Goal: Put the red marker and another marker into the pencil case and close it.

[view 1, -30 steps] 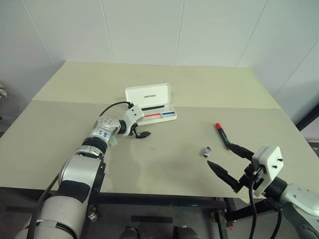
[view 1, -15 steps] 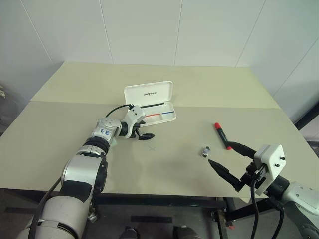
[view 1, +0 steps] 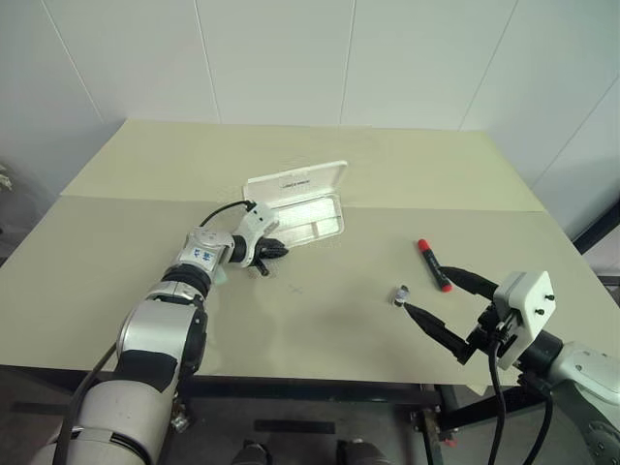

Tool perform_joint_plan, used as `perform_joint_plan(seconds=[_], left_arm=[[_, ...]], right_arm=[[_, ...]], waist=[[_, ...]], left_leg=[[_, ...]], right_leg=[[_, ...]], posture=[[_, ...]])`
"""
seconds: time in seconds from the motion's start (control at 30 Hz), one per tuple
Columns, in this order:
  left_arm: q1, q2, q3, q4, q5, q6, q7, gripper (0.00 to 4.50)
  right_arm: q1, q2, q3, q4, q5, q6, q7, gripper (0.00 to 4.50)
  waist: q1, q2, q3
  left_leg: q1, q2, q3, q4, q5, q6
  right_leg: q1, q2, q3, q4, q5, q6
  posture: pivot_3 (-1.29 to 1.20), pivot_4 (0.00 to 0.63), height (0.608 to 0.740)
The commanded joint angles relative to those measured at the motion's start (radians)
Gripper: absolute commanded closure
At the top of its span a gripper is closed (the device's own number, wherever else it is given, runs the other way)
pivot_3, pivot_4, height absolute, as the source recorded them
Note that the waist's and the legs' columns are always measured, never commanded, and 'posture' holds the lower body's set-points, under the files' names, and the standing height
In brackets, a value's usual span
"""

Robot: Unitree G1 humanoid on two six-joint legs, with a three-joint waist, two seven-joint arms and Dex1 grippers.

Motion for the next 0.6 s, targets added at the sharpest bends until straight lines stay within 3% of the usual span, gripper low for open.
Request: perform_joint_plan(seconds=[0.03,0.37,0.6], left_arm=[[-0.022,0.008,-0.003,0.011,0.011,-0.005,-0.005,4.49],[-0.054,0.033,-0.013,-0.006,0.008,-0.09,-0.107,4.49],[-0.077,0.057,-0.006,-0.029,-0.024,-0.158,-0.273,4.49]], right_arm=[[-0.017,-0.02,-0.036,-0.009,0.018,-0.003,0.013,0.0],[-0.033,-0.038,-0.042,0.0,0.031,0.0,0.022,0.0],[-0.036,-0.046,-0.052,-0.005,0.042,0.011,0.027,0.0]], waist=[[-0.001,0.0,0.0],[0.0,0.0,0.0],[0.0,0.0,0.0]], left_leg=[[0.0,0.0,0.0,0.0,0.0,0.0],[0.0,0.0,0.0,0.0,0.0,0.0],[0.0,0.0,0.0,0.0,0.0,0.0]], right_leg=[[0.0,0.0,0.0,0.0,0.0,0.0],[0.0,0.0,0.0,0.0,0.0,0.0],[0.0,0.0,0.0,0.0,0.0,0.0]], posture=[[0.0,0.15,0.74],[0.0,0.15,0.74],[0.0,0.15,0.74]])
